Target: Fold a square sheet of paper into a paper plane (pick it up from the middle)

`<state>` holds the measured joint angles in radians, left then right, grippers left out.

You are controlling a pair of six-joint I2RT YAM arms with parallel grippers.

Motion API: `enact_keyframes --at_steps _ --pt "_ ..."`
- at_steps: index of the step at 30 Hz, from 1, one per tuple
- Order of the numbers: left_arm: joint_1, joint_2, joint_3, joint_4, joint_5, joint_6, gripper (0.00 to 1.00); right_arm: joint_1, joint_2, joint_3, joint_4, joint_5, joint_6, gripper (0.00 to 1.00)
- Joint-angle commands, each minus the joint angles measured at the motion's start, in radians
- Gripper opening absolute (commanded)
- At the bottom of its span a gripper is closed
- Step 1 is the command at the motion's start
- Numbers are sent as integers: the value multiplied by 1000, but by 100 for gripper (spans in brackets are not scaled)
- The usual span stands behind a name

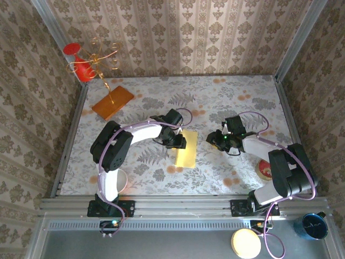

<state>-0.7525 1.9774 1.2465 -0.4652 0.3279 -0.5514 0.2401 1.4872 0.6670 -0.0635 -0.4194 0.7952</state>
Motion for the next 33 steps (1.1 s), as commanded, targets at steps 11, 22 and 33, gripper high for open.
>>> enact_keyframes --at_steps 11,22,33 --pt "-22 197 -62 -28 -74 -20 37 14 29 -26 80 -73 32 34" --pt "-22 215 -63 -35 -63 -19 38 88 78 -11 127 -107 45 31" --pt "-22 221 -67 -36 -67 -12 38 193 171 50 161 -114 71 18"
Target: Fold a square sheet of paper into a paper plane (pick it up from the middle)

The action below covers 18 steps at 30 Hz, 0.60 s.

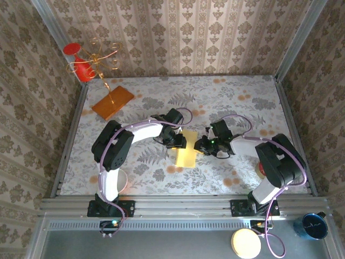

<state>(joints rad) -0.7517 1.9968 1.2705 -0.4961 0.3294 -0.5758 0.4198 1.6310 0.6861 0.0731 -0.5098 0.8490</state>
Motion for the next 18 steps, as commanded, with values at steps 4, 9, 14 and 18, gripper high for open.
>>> enact_keyframes --at_steps 4,9,14,18 --pt "-22 200 -95 -2 -66 16 38 32 62 60 19 -35 14 13" --pt "-22 200 -100 4 -66 20 37 39 100 84 -4 -31 5 10" --pt "-23 197 -100 4 -67 25 37 39 132 81 -41 -7 -16 9" --pt "-21 184 -104 1 -75 27 37 39 165 73 -94 18 -39 8"
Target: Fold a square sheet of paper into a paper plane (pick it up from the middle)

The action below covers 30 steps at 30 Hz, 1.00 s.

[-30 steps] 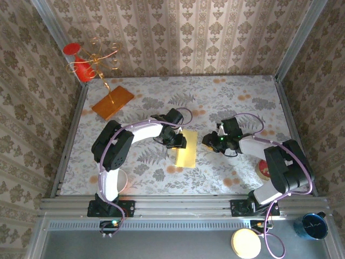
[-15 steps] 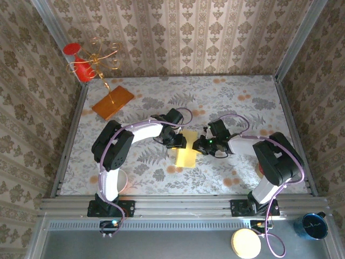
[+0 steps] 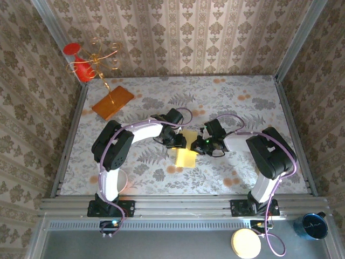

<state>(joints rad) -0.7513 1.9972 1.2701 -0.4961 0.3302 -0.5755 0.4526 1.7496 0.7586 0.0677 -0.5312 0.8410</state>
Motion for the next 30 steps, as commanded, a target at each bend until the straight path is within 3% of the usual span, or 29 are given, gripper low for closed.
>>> enact_keyframes --at_steps 1,5,12,16,22,30 --pt "-19 173 -104 1 -76 26 37 5 55 -2 -109 47 -44 8" --pt "5 94 -106 -2 -69 12 37 -4 94 4 -178 54 -105 7" --pt "121 -203 -131 10 -132 -49 43 -15 182 90 -290 2 -267 6" --pt "158 -308 -139 23 -97 -46 44 -17 202 135 -340 -4 -308 6" --pt "72 -289 -64 26 1 -45 35 -20 214 138 -354 11 -302 5" --pt "10 -170 -62 97 105 -161 19 -26 217 119 -343 23 -275 4"
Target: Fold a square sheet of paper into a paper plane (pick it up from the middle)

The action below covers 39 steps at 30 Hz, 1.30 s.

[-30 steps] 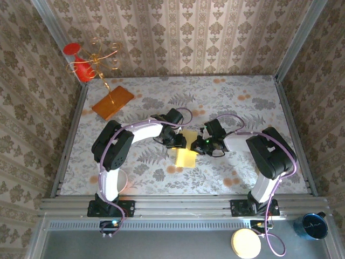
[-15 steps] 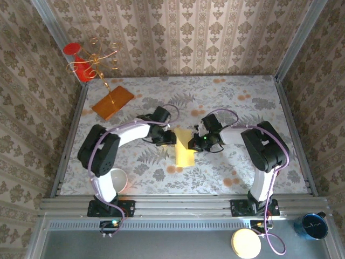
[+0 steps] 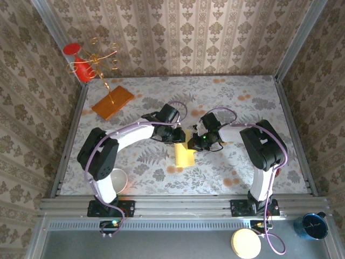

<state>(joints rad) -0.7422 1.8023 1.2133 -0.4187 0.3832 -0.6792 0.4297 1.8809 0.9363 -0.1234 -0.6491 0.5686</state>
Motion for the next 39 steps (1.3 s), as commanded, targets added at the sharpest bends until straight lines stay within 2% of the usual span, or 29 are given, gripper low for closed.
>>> enact_keyframes --at_steps 1,6,16,26,32,36,39 --pt "0 31 -9 26 60 -66 17 -3 87 -62 -150 141 2 4" --pt "-11 81 -8 43 132 -70 14 -3 89 -71 -134 132 15 3" --pt "14 114 -51 31 111 -44 10 -3 90 -73 -161 154 11 2" --pt "124 81 -205 39 91 27 10 -5 111 -89 -203 215 17 2" --pt "201 -26 -263 6 55 87 10 -5 109 -97 -211 233 20 2" --pt "161 -131 -230 48 76 100 10 -4 97 -94 -206 226 25 2" --pt "99 -136 -228 193 115 26 10 -5 95 -94 -203 223 30 2"
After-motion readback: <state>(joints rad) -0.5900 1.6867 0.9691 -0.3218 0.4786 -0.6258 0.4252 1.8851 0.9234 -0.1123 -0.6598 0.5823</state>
